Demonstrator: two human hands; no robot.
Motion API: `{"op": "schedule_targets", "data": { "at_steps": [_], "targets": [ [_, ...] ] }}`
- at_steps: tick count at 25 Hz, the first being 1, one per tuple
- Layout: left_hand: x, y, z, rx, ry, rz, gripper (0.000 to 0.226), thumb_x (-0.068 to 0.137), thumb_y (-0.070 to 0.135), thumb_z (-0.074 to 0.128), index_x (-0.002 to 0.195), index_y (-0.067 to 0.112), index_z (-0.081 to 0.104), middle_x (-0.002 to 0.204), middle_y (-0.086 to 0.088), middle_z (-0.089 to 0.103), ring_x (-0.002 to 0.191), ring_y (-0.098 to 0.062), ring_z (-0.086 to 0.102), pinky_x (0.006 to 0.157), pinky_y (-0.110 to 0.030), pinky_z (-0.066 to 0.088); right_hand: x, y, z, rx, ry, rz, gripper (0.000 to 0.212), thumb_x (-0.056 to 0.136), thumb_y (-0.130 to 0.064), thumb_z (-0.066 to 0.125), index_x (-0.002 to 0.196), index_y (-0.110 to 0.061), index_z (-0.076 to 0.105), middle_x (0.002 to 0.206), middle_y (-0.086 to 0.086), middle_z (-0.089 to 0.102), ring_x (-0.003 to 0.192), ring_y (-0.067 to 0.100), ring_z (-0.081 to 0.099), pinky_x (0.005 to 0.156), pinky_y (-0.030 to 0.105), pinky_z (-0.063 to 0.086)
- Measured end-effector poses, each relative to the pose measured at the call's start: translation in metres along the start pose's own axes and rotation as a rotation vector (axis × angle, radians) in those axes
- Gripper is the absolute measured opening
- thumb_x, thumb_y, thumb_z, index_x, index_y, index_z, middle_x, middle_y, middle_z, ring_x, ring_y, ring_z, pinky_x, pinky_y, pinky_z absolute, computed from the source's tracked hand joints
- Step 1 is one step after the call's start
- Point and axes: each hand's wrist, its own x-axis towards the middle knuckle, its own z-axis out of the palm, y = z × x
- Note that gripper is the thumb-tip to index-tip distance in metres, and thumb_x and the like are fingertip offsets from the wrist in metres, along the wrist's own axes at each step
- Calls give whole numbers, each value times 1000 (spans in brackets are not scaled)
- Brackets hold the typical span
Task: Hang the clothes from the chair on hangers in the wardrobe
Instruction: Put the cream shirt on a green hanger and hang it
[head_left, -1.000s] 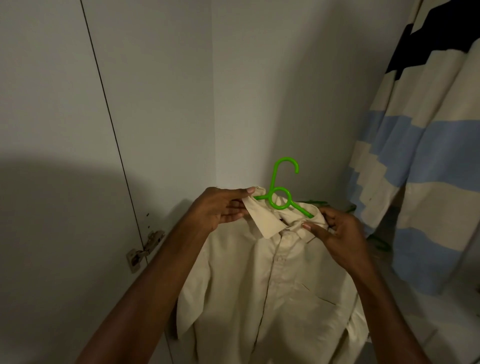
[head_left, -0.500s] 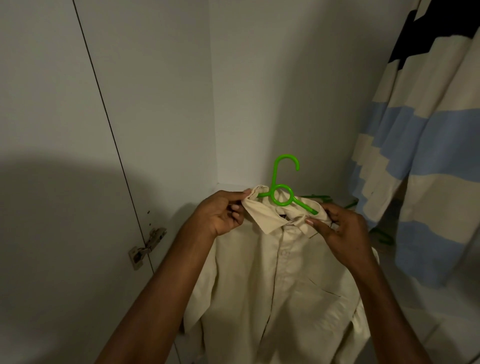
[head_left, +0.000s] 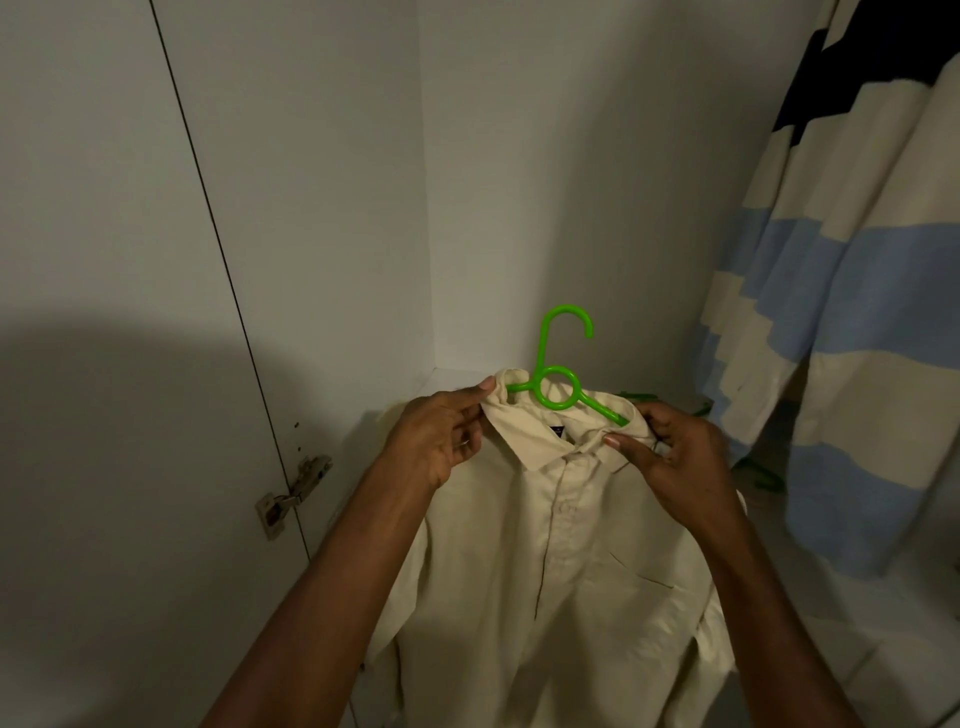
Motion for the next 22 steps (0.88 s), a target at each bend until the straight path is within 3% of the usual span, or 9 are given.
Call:
{"op": "schedule_targets", "data": {
  "at_steps": [3,6,9,14,18,20,22],
  "targets": [
    [2,-9,3,-107,-9,90,22,84,27,80,100,12,76,90,-1,76,75,-12,70,63,-24,58,2,-1,1,-11,7,-10,32,83,-21,83,114,-19,74,103,-8,76,96,8,72,84,39,60],
    [-2,-19,12,-302,-86,171,13,88,12,72,101,12,73,98,-4,75,81,-11,73,73,-25,60,6,-4,2,1,5,2,26,83,-22,83,107,-24,74,97,-9,77,90,8,72,80,39,60],
    [-8,-30,20,-369,-136,302,29,75,-1,72,103,6,73,96,-8,76,81,-15,73,74,-26,59,8,-9,1,51,4,20,26,83,-19,83,99,-35,70,93,-11,77,87,9,73,78,38,59],
    [-1,-45,28,-325,81,459,35,77,-20,65,106,-1,71,96,-16,69,87,-28,61,76,-32,51,6,-13,2,100,-1,28,25,82,-16,84,99,-28,71,92,-9,77,84,8,73,75,33,58],
    [-3,-44,33,-431,151,434,49,77,-22,64,119,2,60,88,-10,63,77,-21,59,68,-31,49,5,-14,0,100,4,35,26,82,-16,84,101,-28,71,93,-11,77,85,6,73,76,33,59],
    [-5,-43,29,-166,254,572,52,76,-13,74,120,9,57,85,-2,67,68,-11,63,66,-29,51,5,-15,-3,90,5,31,26,81,-15,84,100,-28,71,92,-11,77,84,8,73,75,34,59],
    [-6,-45,20,293,388,763,50,74,8,85,112,23,57,84,8,70,70,-2,66,71,-28,55,5,-14,-6,92,9,26,25,81,-15,85,99,-26,71,91,-8,77,83,10,74,73,34,59]
  ]
}}
